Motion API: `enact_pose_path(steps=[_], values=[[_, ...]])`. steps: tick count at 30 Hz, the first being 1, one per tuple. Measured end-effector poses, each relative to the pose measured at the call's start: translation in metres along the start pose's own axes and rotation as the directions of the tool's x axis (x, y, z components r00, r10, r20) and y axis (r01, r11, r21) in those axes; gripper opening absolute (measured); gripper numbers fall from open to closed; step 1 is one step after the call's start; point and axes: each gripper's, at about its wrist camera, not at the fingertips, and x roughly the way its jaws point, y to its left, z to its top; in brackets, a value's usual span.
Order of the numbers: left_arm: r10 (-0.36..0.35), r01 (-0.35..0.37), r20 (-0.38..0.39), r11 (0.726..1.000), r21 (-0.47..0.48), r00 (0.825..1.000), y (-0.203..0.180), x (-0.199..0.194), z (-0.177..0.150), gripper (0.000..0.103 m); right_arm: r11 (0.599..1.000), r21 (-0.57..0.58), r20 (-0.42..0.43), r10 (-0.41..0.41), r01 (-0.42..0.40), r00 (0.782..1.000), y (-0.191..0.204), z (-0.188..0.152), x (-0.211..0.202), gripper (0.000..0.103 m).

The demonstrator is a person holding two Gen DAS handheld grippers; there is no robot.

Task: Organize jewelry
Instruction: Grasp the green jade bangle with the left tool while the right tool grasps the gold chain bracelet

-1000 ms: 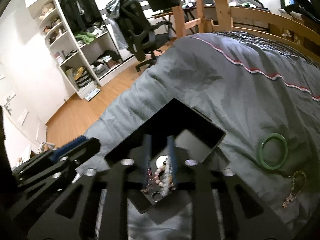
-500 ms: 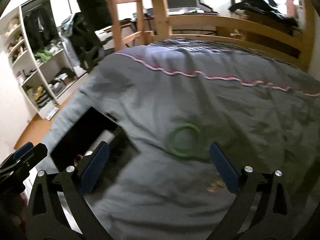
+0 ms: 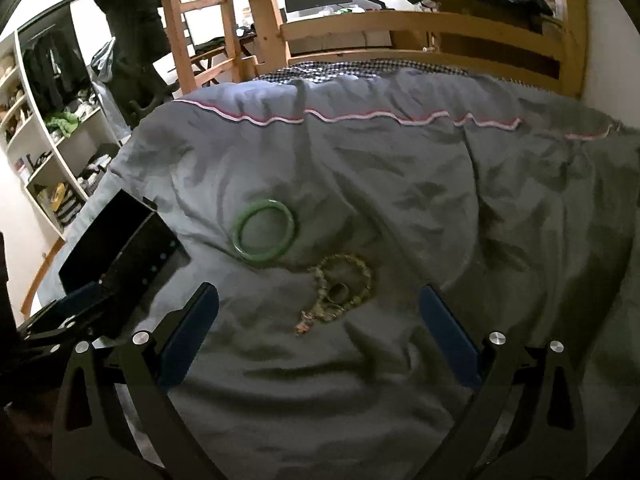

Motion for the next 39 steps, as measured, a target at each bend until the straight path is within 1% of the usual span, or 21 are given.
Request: enact_pose_path(steps=[3, 6, 8, 9, 10, 12, 13, 16, 20, 21, 23, 24, 25, 26, 27, 29, 30, 32, 34, 36, 39], values=[[0.016, -0.016, -0.013, 1.0, 0.014, 1.0, -0.007, 0.017, 0.003, 0.097, 0.999, 0.034, -0.018, 0.025, -0.024, 1.0, -0.012, -0.01, 0.014, 0.099], [-0.008, 0.008, -0.015, 1.0, 0.007, 1.0, -0.013, 0.039, 0.012, 0.097, 0.998, 0.042, -0.023, 0.04, -0.039, 0.999, -0.015, -0.016, 0.027, 0.097], [-0.007, 0.007, 0.002, 1.0, 0.022, 1.0, -0.02, 0.05, 0.017, 0.097, 0.999, 0.017, -0.019, 0.027, -0.027, 0.999, -0.013, -0.017, 0.034, 0.092], [0.004, -0.005, 0.015, 0.999, 0.035, 1.0, -0.025, 0.057, 0.02, 0.097, 1.0, 0.003, -0.016, 0.02, -0.02, 1.0, -0.013, -0.016, 0.04, 0.083], [0.017, -0.018, 0.024, 0.998, 0.054, 1.0, -0.029, 0.065, 0.023, 0.097, 1.0, -0.001, -0.016, 0.02, -0.02, 1.0, -0.014, -0.015, 0.045, 0.078], [0.026, -0.028, 0.024, 0.997, 0.074, 0.999, -0.035, 0.081, 0.03, 0.097, 1.0, 0.014, -0.01, 0.015, -0.015, 1.0, -0.02, -0.013, 0.054, 0.077], [0.027, -0.029, 0.018, 0.997, 0.074, 0.999, -0.037, 0.093, 0.034, 0.097, 0.999, 0.03, -0.012, 0.021, -0.021, 1.0, -0.024, -0.012, 0.059, 0.074], [0.019, -0.019, 0.002, 0.998, 0.052, 1.0, -0.037, 0.115, 0.043, 0.097, 0.998, 0.05, -0.027, 0.026, -0.024, 0.999, -0.032, -0.01, 0.074, 0.069], [0.048, -0.047, -0.046, 0.999, 0.014, 0.998, -0.032, 0.145, 0.051, 0.097, 0.999, 0.042, -0.028, 0.009, -0.008, 1.0, -0.032, -0.006, 0.089, 0.067], [0.049, -0.049, -0.064, 0.999, 0.005, 0.997, -0.029, 0.151, 0.052, 0.097, 0.999, 0.034, -0.029, -0.002, 0.003, 1.0, -0.031, -0.006, 0.092, 0.063], [0.041, -0.042, -0.071, 0.999, -0.006, 0.997, -0.025, 0.155, 0.052, 0.095, 0.999, 0.017, -0.024, -0.039, 0.039, 0.999, -0.029, -0.006, 0.095, 0.046], [0.037, -0.038, -0.071, 0.999, -0.008, 0.997, -0.024, 0.155, 0.051, 0.093, 0.998, 0.015, -0.028, -0.056, 0.056, 0.998, -0.029, -0.006, 0.098, 0.031], [0.045, -0.045, -0.066, 0.999, -0.005, 0.997, -0.024, 0.153, 0.05, 0.082, 0.998, 0.021, -0.034, -0.059, 0.06, 0.998, -0.03, -0.006, 0.098, 0.024], [0.056, -0.055, -0.068, 0.998, 0.005, 0.996, -0.024, 0.152, 0.05, 0.066, 0.998, 0.025, -0.036, -0.054, 0.054, 0.998, -0.031, -0.006, 0.098, 0.022], [0.07, -0.068, -0.074, 0.997, 0.025, 0.995, -0.026, 0.152, 0.049, 0.062, 0.998, 0.028, -0.035, -0.048, 0.049, 0.998, -0.031, -0.007, 0.096, 0.013], [0.071, -0.068, -0.074, 0.997, 0.038, 0.995, -0.024, 0.149, 0.048, 0.044, 0.999, 0.039, -0.022, -0.034, 0.035, 0.999, -0.031, -0.006, 0.091, 0.012], [0.068, -0.065, -0.077, 0.997, 0.033, 0.995, -0.021, 0.147, 0.047, 0.04, 0.998, 0.05, -0.02, -0.021, 0.022, 1.0, -0.032, -0.007, 0.089, 0.009], [0.049, -0.048, -0.084, 0.999, 0.015, 0.995, -0.015, 0.144, 0.047, 0.019, 0.996, 0.086, -0.014, 0.02, -0.019, 1.0, -0.034, -0.007, 0.085, 0.009], [0.022, -0.023, -0.09, 1.0, -0.003, 0.996, -0.008, 0.139, 0.046, 0.011, 0.991, 0.123, 0.006, 0.059, -0.06, 0.998, -0.036, -0.008, 0.077, 0.009], [-0.004, 0.002, -0.102, 1.0, -0.014, 0.995, -0.003, 0.135, 0.044, 0.009, 0.986, 0.142, 0.017, 0.08, -0.082, 0.997, -0.037, -0.009, 0.071, 0.009], [-0.013, 0.01, -0.113, 1.0, -0.021, 0.994, -0.003, 0.13, 0.041, 0.009, 0.981, 0.163, 0.041, 0.103, -0.108, 0.994, -0.038, -0.009, 0.059, 0.009]])
